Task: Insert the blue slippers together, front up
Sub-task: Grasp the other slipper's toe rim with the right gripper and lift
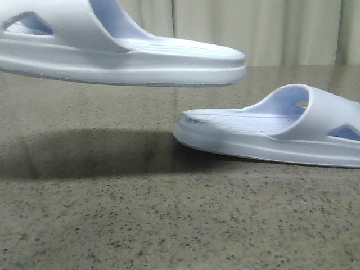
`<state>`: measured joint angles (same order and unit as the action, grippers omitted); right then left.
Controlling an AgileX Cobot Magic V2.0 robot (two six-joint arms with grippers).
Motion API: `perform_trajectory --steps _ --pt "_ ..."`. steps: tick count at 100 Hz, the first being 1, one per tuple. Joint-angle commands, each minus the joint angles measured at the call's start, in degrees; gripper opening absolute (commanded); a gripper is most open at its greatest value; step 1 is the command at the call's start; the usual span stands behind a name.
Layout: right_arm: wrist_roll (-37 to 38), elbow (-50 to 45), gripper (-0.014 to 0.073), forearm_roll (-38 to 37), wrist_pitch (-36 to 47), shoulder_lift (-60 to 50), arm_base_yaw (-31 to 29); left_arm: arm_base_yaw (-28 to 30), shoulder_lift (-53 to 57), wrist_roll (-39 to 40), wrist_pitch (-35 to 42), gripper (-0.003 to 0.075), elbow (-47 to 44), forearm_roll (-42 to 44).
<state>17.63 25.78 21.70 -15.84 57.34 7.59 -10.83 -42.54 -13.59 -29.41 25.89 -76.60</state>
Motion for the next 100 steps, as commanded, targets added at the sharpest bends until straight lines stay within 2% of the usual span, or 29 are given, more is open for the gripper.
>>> perform_trajectory --steps 1,19,26,50,62,100 --pt "0.13 1.1 0.0381 0.94 0.08 0.2 1.06 -0.33 0.38 0.46 -0.24 0.0032 1.63 -2.91" --pt "0.13 1.1 0.0377 1.03 0.08 0.2 2.44 -0.33 0.38 0.46 -0.24 0.0032 1.63 -2.93" --pt "0.13 1.1 0.0335 1.07 0.18 0.2 2.44 -0.33 0.38 0.46 -0.24 0.0032 1.63 -2.93" --pt "0.13 1.1 0.0003 1.07 0.96 0.2 2.44 -0.33 0.38 0.46 -0.37 0.0032 1.63 -2.93" --pt "0.13 1.1 -0.0104 1.07 3.73 0.2 2.44 -0.33 0.38 0.46 -0.37 0.0032 1.63 -2.93" --pt "0.13 1.1 -0.0107 2.4 19.96 -0.69 2.44 -0.33 0.38 0.46 -0.8 0.0032 1.63 -3.54"
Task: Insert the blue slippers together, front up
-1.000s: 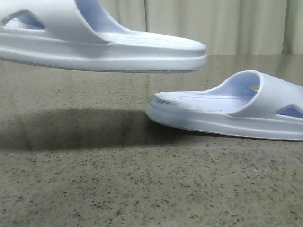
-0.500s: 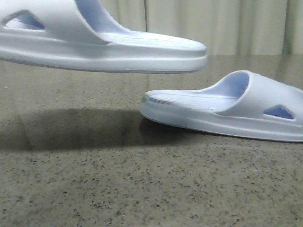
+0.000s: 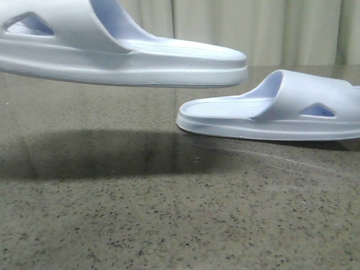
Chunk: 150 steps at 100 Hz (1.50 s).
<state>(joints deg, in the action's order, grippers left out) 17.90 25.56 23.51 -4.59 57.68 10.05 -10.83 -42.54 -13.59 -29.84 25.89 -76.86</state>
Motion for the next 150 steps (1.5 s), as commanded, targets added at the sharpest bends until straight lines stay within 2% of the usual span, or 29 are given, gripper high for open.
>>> perform_trajectory --steps 1,17,33,47,70,101,122,150 --pt "-0.14 1.33 -0.0107 0.75 9.44 -1.03 -0.03 -0.33 0.38 0.46 -0.36 0.0032 1.63 -3.28" --pt "-0.14 1.58 -0.0107 1.41 15.64 -3.43 -0.03 -0.33 0.38 0.46 -0.36 0.0032 1.63 -3.28" --pt "-0.14 3.77 -0.0107 1.41 14.89 -7.36 -0.03 -0.33 0.38 0.46 -0.36 0.0032 1.63 -3.28" --pt "-0.14 7.25 -0.0107 1.64 9.55 -11.91 -0.03 -0.33 0.38 0.46 -0.36 0.0032 1.63 -3.28" --pt "-0.14 12.87 -0.0107 3.73 -4.48 -19.04 -0.03 -0.33 0.38 0.46 -0.4 0.0032 1.63 -3.28" --pt "-0.14 14.18 -0.0107 6.13 -20.89 -26.26 -0.03 -0.33 0.38 0.46 -2.35 0.0032 1.63 -4.8" --pt "-2.59 14.18 -0.0107 10.52 -26.28 -28.53 -0.03 -0.33 0.38 0.46 -3.33 0.0032 1.63 -5.3" --pt "-10.35 13.97 -0.0107 18.27 -29.91 -28.57 -0.03 -0.33 0.38 0.32 -6.44 0.0032 1.63 -7.98"
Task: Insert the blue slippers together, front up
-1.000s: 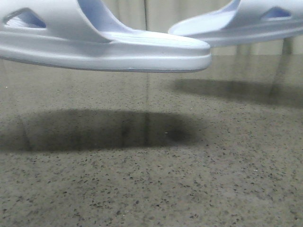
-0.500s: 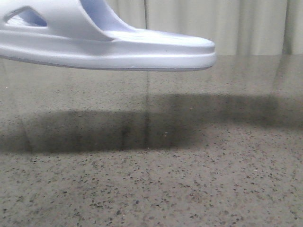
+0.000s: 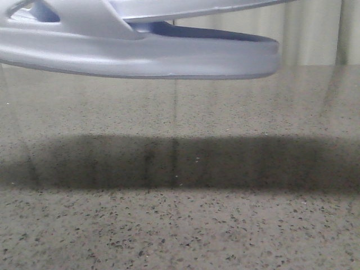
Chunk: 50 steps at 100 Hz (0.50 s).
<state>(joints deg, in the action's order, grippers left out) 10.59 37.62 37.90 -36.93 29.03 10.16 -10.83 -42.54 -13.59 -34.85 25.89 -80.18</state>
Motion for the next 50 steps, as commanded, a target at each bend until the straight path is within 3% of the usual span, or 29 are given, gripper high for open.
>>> perform_trajectory --steps 1,50 --pt "-3.18 1.9 -0.0107 3.88 2.45 0.09 -0.14 -0.33 0.38 0.32 -1.75 0.0032 1.63 -4.79" --pt "-11.3 1.81 -0.0107 5.88 3.91 5.97 -0.14 -0.33 0.38 -4.96 -13.41 0.0032 1.63 -18.42"
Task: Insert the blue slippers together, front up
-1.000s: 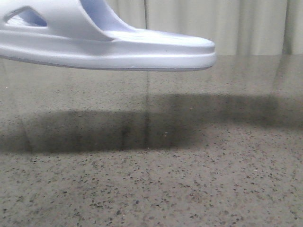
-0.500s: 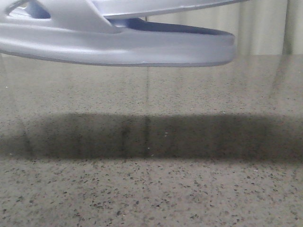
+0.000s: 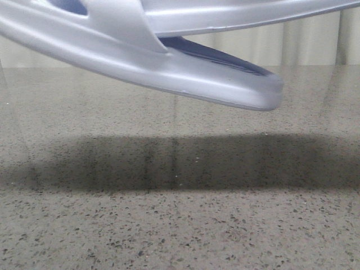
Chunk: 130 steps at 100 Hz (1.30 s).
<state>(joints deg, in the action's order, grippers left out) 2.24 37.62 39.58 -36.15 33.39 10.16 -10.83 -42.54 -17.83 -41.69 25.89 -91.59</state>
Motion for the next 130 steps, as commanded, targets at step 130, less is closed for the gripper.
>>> perform_trajectory --steps 130 --pt "-54.35 1.81 -0.0107 55.33 -17.15 21.72 -0.1 -0.33 0.38 -3.48 -19.79 0.0032 1.63 -15.04"
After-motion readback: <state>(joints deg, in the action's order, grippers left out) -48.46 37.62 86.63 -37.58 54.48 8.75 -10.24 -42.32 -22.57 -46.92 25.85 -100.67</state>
